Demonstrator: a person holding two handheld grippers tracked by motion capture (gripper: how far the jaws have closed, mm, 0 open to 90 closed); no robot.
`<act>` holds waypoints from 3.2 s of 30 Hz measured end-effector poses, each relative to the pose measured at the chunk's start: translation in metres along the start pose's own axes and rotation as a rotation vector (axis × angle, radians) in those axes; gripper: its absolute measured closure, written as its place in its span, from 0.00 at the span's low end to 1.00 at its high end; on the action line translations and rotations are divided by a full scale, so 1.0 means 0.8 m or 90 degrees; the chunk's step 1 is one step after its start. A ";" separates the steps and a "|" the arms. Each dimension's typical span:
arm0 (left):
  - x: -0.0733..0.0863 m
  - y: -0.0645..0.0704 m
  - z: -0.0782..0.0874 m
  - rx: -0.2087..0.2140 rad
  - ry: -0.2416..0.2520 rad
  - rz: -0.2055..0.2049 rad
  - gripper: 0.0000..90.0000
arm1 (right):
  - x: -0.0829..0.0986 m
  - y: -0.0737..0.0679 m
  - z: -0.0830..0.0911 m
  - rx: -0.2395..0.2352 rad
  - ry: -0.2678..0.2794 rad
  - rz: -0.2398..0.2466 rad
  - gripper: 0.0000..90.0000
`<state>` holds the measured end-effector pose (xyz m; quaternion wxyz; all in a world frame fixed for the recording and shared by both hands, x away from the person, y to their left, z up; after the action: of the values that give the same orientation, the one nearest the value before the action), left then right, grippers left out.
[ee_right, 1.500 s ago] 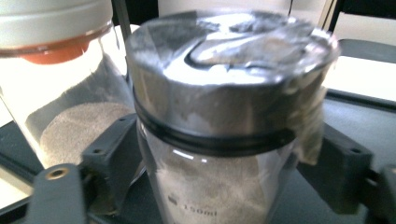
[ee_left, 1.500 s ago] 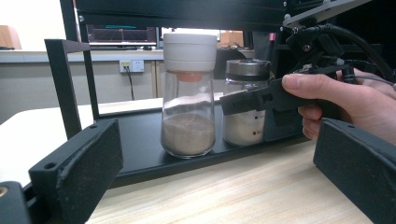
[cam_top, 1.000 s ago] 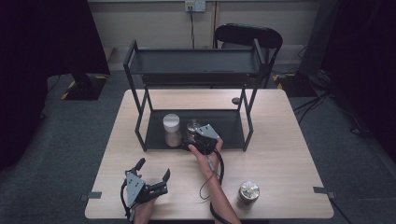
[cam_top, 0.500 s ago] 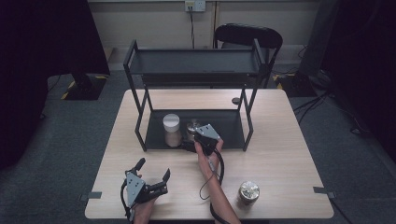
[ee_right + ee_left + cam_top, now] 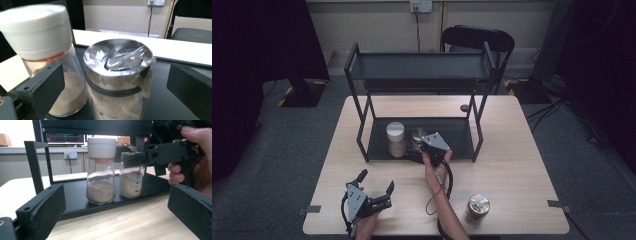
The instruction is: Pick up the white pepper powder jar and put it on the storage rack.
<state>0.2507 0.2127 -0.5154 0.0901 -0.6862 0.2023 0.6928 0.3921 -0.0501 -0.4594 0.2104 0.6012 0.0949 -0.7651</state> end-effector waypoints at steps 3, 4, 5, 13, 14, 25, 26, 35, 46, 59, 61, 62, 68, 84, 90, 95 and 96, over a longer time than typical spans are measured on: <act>0.000 0.000 0.000 0.000 0.000 0.000 0.01 | -0.004 0.001 0.004 0.001 0.005 -0.002 0.00; 0.000 0.000 0.000 0.000 0.000 0.000 0.01 | -0.004 0.001 0.005 0.002 0.008 -0.002 0.00; 0.000 0.000 0.000 0.000 0.000 0.000 0.01 | -0.005 0.002 0.007 0.001 0.009 -0.003 0.00; 0.000 0.000 0.000 -0.001 0.000 0.000 0.01 | -0.012 0.001 0.017 0.001 0.025 -0.008 0.00; 0.000 0.000 0.000 -0.001 0.000 0.000 0.01 | -0.013 0.000 0.019 0.001 0.029 -0.008 0.00; 0.000 0.000 0.000 -0.002 0.000 0.000 0.01 | -0.027 -0.001 0.043 0.002 0.051 -0.004 0.00; 0.000 0.000 0.000 -0.002 0.000 0.000 0.01 | -0.028 -0.001 0.045 0.002 0.052 -0.005 0.00; 0.000 0.001 0.000 -0.003 0.001 0.000 0.01 | -0.036 -0.002 0.059 0.000 0.065 -0.005 0.00; 0.000 0.001 0.000 -0.003 0.000 0.000 0.01 | -0.043 -0.005 0.077 -0.002 0.076 0.001 0.00; 0.000 0.001 0.000 -0.003 0.000 0.000 0.01 | -0.055 -0.013 0.104 -0.012 0.100 0.011 0.00; 0.000 0.001 0.000 -0.003 0.000 0.000 0.01 | -0.058 -0.014 0.110 -0.015 0.105 0.012 0.00; 0.000 0.001 0.000 -0.003 0.000 0.000 0.01 | -0.060 -0.015 0.113 -0.015 0.106 0.012 0.00; 0.000 0.001 0.000 -0.004 -0.001 -0.001 0.01 | -0.071 -0.019 0.131 -0.022 0.121 0.026 0.00; 0.000 0.001 0.000 -0.004 0.000 0.000 0.01 | -0.065 0.001 0.170 0.000 0.125 0.029 0.00; 0.000 0.001 0.000 -0.005 0.001 0.000 0.01 | -0.061 0.010 0.185 0.007 0.135 0.024 0.00; 0.000 0.001 0.000 -0.005 0.001 0.000 0.01 | -0.059 0.015 0.195 0.011 0.137 0.029 0.00; 0.000 0.001 0.000 -0.005 0.001 0.000 0.01 | -0.058 0.017 0.199 0.013 0.137 0.029 0.00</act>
<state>0.2504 0.2121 -0.5154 0.0876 -0.6870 0.1997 0.6931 0.2670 -0.1162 -0.3724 0.2102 0.6840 0.0951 -0.6920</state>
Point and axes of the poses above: each handheld gripper's, and its own axes: z roughly backward along the jaws, x roughly out of its underside, y roughly to its right, the point moved 9 cm from there along -z, roughly forward along the jaws, and after that the axes turned 9 degrees about z, right-handed, at the moved point
